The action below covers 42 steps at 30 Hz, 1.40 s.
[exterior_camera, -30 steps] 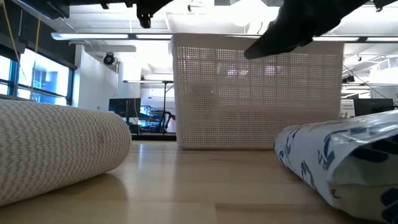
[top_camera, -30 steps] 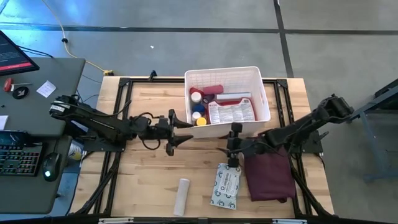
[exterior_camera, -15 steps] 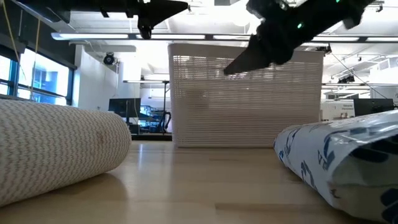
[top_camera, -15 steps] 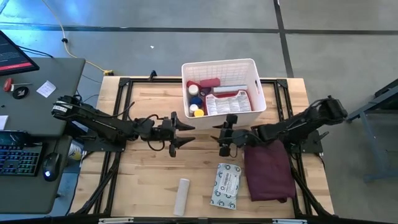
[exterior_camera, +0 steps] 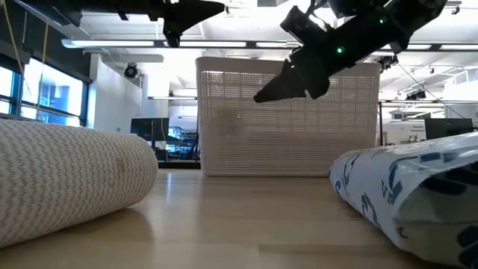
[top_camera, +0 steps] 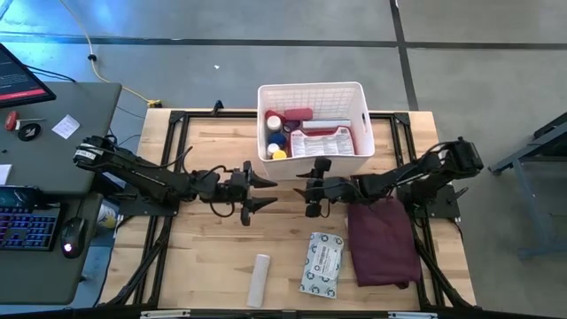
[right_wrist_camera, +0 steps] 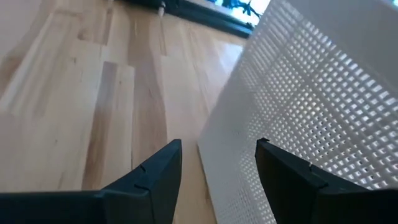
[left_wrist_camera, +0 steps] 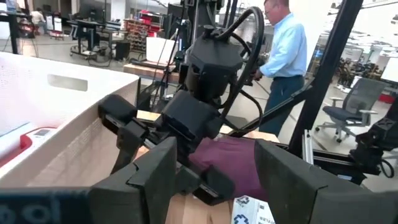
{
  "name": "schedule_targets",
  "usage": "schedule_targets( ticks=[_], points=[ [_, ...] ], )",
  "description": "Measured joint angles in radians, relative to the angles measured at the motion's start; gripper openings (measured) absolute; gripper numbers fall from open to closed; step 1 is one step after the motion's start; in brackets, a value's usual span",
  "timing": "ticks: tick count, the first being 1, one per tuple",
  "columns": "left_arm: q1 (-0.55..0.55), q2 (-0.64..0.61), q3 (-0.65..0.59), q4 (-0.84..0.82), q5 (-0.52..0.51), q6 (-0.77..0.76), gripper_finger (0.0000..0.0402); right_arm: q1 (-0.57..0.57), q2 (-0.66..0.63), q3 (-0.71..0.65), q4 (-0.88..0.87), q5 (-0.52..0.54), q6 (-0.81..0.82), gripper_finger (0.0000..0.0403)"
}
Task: Pick & place medical supplies in basket/bin
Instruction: Adjust the white container, then put the white mailer bag into the white container
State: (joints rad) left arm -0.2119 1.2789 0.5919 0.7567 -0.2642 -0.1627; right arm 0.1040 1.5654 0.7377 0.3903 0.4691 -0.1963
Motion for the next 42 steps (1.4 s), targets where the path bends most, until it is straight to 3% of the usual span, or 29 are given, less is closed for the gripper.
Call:
schedule_targets(
  ticks=[6,13,21,27,33,36,42],
  points=[
    [0.0,0.0,0.0,-0.002,0.0,0.0,0.0246,0.007,0.0,0.0,0.017,-0.065,-0.013,0.0194],
    [0.0,0.0,0.0,-0.006,0.017,0.008,0.0246,0.105,-0.068,-0.001,-0.009,-0.083,-0.024,0.0194],
    [0.002,0.0,0.0,-0.023,0.021,0.008,0.0246,0.255,-0.255,0.0,-0.3,-0.286,0.178,0.0195],
    [0.002,0.0,0.0,-0.02,0.021,0.008,0.0246,0.336,-0.256,0.0,-0.521,-0.322,0.326,0.0215],
    [0.002,0.0,0.0,-0.031,0.021,0.008,0.0246,0.414,-0.228,-0.001,-0.58,-0.403,0.295,0.0266],
    [0.002,0.0,0.0,-0.037,0.021,0.008,0.0246,0.46,-0.213,-0.001,-0.586,-0.385,0.238,0.0283],
    [0.002,0.0,0.0,-0.051,0.018,0.01,0.0246,0.568,-0.172,-0.001,-0.637,-0.211,0.104,0.0288]
  ],
)
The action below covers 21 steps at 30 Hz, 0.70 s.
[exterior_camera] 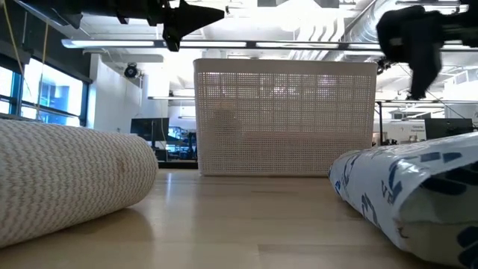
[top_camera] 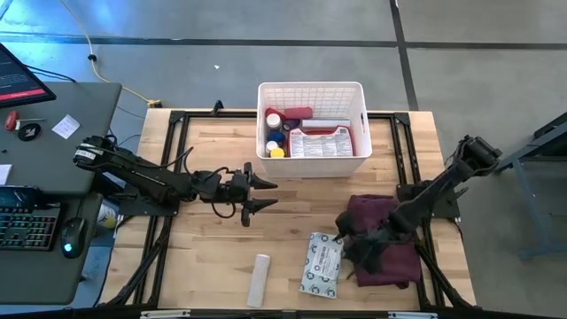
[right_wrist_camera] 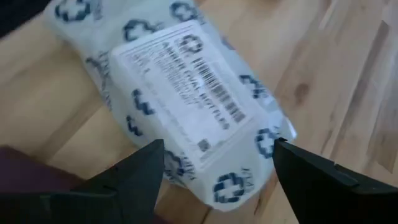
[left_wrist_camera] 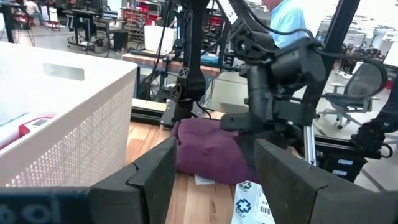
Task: Pick & place medical supplies in basket/bin
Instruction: Put the white mailer bag into the white container
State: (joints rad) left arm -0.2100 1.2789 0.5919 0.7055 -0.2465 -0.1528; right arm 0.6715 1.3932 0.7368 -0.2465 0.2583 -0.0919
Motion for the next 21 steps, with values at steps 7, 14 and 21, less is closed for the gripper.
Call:
schedule_targets(
  ticks=[7,14,21],
  points=[
    [0.0,0.0,0.0,0.001,-0.001,-0.001,0.0246,0.09,0.11,0.0,0.065,0.036,-0.02,0.0288],
    [0.0,0.0,0.0,0.001,-0.002,-0.001,0.0246,0.166,0.174,0.001,0.202,0.151,-0.131,0.0287],
    [0.0,0.0,0.0,-0.004,-0.002,-0.009,0.0246,0.162,0.184,0.001,0.214,0.173,-0.213,0.0256]
  ],
)
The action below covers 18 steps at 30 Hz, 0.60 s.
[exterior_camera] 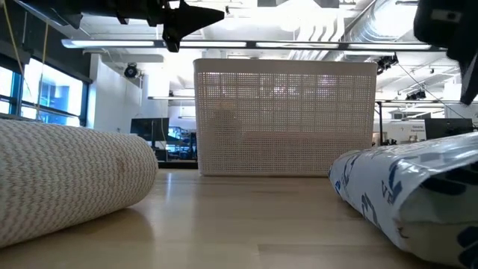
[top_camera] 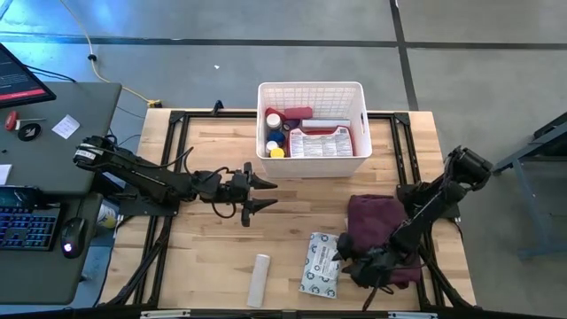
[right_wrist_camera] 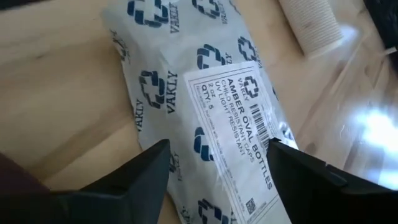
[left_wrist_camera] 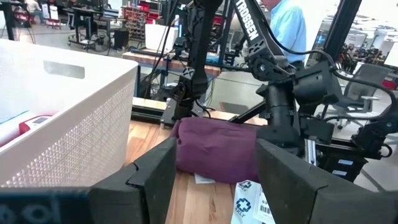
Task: Pick & place medical supplies in basket/bin
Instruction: Put the white mailer bag into the white container
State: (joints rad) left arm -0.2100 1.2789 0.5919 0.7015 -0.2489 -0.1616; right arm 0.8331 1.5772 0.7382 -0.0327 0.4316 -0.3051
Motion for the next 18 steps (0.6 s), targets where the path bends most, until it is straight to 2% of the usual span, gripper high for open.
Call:
schedule_targets(
  ticks=[5,10,14,18],
  points=[
    [0.0,0.0,0.0,-0.003,0.0,0.0,0.0246,-0.017,0.063,0.001,0.001,-0.008,-0.075,0.024],
    [0.0,0.0,0.0,-0.005,0.0,0.0,0.0246,-0.025,0.09,0.001,0.017,0.032,-0.117,0.0224],
    [0.0,0.0,0.0,-0.005,0.0,0.0,0.0246,-0.025,0.09,0.001,0.069,0.036,-0.146,0.0182],
    [0.0,0.0,0.0,-0.005,0.0,0.0,0.0246,-0.025,0.09,0.0,0.119,0.057,-0.15,0.0119]
  ],
)
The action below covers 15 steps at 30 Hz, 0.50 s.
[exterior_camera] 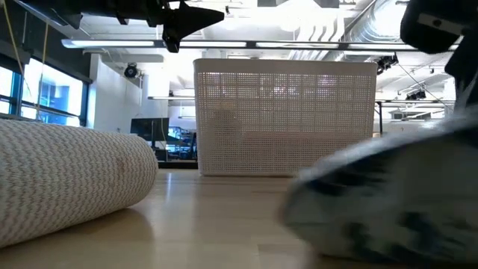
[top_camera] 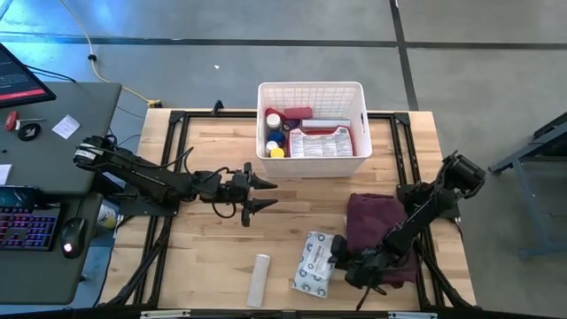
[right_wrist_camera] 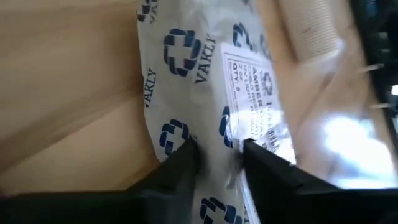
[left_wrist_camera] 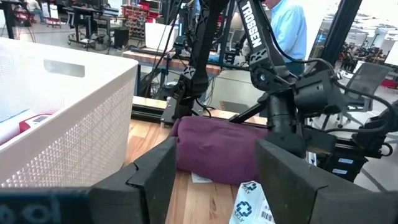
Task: Pick & place medical supplies in basket/bin
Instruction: Put the white mailer bag into the white container
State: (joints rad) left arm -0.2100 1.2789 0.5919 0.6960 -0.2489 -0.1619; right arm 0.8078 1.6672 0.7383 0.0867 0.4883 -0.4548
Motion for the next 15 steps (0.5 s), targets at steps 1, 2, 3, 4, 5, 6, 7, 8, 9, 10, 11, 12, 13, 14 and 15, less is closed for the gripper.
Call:
schedule_targets(
  ticks=[1,2,3,4,5,6,7,8,9,10,11,12,13,14,15],
  points=[
    [0.0,0.0,0.0,0.0,0.0,0.0,0.0246,0.0,0.0,0.0,0.015,0.017,-0.001,0.0101],
    [0.0,0.0,0.0,0.0,0.0,0.0,0.0246,0.0,0.0,0.0,0.031,0.036,-0.003,0.0083],
    [0.0,0.0,0.0,0.0,0.0,0.0,0.0246,0.0,0.0,0.0,0.042,0.052,-0.011,0.0065],
    [0.0,0.0,0.0,0.0,0.0,0.0,0.0246,-0.001,0.0,0.0,0.048,0.066,-0.022,0.0047],
    [0.0,0.0,0.0,0.0,0.0,0.0,0.0246,-0.003,0.0,0.0,0.054,0.08,-0.038,0.0028],
    [0.0,0.0,0.0,0.0,0.0,0.0,0.0246,-0.005,0.0,0.0,0.06,0.094,-0.051,0.0015],
    [0.0,0.0,0.0,0.0,0.0,0.0,0.0246,-0.01,0.0,0.0,0.068,0.108,-0.064,0.0008],
    [0.0,0.0,0.0,0.0,0.0,0.0,0.0246,-0.016,0.0,0.0,0.076,0.117,-0.069,0.0008],
    [0.0,0.0,0.0,0.0,0.0,0.0,0.0246,-0.024,0.0,0.0,0.082,0.121,-0.069,0.0011],
    [0.0,0.0,0.0,0.0,0.0,0.0,0.0246,-0.033,0.0,0.0,0.089,0.118,-0.069,0.0013],
    [0.0,0.0,0.0,0.0,0.0,0.0,0.0246,-0.039,0.0,0.0,0.095,0.114,-0.069,0.0012],
    [0.0,0.0,0.0,0.0,0.0,0.0,0.0246,-0.045,0.0,0.002,0.097,0.114,-0.069,0.0008],
    [0.0,0.0,0.0,0.0,0.0,0.0,0.0246,-0.048,0.0,0.011,0.088,0.124,-0.07,0.0004],
    [0.0,0.0,0.0,0.0,0.0,0.0,0.0246,-0.05,0.0,0.023,0.078,0.138,-0.078,0.0003],
    [0.0,0.0,0.0,0.0,0.0,0.0,0.0246,-0.05,0.0,0.038,0.072,0.156,-0.09,0.0004]
  ],
)
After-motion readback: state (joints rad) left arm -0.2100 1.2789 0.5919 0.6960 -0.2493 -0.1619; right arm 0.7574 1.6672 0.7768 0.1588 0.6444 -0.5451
